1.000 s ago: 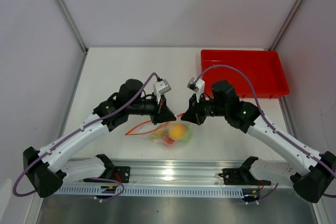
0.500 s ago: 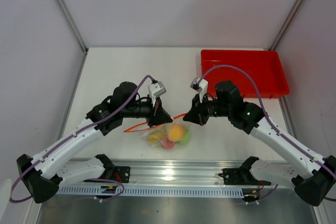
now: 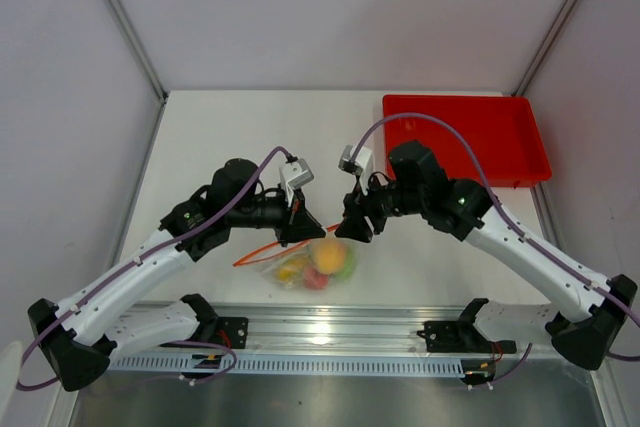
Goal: Place the food in the zip-top bag and seal the zipper
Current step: Zip the zipper food storage bag at the center of the board.
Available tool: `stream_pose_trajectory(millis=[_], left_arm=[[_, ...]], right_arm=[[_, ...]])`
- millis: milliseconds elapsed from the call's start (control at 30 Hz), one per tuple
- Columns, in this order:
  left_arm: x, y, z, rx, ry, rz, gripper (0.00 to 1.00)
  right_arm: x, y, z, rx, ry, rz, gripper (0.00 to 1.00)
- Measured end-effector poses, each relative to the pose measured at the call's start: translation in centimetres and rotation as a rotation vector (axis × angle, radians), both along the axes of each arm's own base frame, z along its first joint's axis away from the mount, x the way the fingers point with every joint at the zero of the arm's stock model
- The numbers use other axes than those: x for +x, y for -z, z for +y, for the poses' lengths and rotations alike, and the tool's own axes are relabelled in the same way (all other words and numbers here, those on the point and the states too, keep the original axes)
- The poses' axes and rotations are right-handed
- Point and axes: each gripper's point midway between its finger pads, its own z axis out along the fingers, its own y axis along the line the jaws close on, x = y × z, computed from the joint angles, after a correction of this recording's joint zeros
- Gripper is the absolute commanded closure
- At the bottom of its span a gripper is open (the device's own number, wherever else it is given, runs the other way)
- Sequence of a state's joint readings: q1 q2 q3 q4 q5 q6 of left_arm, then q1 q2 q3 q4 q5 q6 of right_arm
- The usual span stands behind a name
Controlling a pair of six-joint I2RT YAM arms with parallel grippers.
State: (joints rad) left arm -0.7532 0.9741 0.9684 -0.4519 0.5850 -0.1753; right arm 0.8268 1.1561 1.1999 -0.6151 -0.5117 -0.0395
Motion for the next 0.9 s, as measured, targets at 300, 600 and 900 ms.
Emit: stream_pose_trajectory(millis=[300, 600, 900], left_arm=[[-0.1, 0.1, 0.0, 0.001, 0.005, 0.004, 0.99], [-0.1, 0.3, 0.0, 0.004, 0.002, 0.005, 0.99], [0.1, 0.4, 0.0, 0.003, -0.004, 0.000, 0.99]], right_arm=[[1.0, 1.6, 1.7, -0.104, -0.103, -0.005, 0.57], [-0.3, 2.6, 2.5, -0.130, -0.181, 0.011, 1.00], [-0.6, 2.6, 2.4, -0.092, -0.149, 0.013, 1.00]])
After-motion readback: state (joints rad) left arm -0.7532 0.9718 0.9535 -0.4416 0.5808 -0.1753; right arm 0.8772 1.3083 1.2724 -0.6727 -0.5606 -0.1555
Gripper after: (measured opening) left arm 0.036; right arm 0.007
